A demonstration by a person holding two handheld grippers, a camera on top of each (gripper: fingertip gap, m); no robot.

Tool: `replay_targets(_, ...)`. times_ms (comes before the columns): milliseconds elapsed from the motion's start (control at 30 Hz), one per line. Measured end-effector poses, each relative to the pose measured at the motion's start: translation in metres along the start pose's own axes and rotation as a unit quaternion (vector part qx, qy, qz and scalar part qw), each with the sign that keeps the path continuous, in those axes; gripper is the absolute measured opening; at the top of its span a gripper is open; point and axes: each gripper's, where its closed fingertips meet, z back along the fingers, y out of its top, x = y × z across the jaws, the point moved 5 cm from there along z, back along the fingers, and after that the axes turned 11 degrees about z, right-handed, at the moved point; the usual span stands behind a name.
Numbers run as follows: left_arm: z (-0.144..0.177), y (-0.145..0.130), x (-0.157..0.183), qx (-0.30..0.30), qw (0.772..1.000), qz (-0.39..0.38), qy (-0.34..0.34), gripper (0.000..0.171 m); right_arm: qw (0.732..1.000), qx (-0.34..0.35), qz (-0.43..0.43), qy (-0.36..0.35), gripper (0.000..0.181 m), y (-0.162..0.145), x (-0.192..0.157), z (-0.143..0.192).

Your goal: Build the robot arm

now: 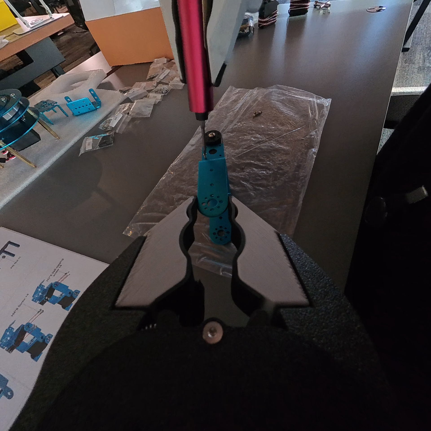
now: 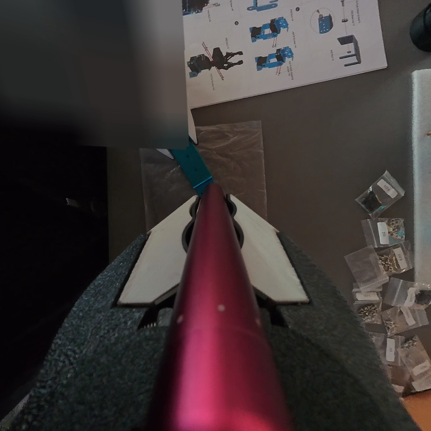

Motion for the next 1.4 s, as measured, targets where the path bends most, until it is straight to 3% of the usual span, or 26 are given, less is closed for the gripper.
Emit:
replay_targets(500, 0.000, 0.000, 0.000, -0.001, 1.000, 0.005, 0.001, 0.025, 0.997, -0.065, -0.004, 0.036, 0.023, 0.016, 0.006, -0.006)
replay_targets(1400, 0.000, 0.000, 0.002, 0.000, 1.000, -0.005, 0.006, 0.025, 0.996, -0.079, -0.015, 0.043, 0.023, 0.013, 0.006, -0.004)
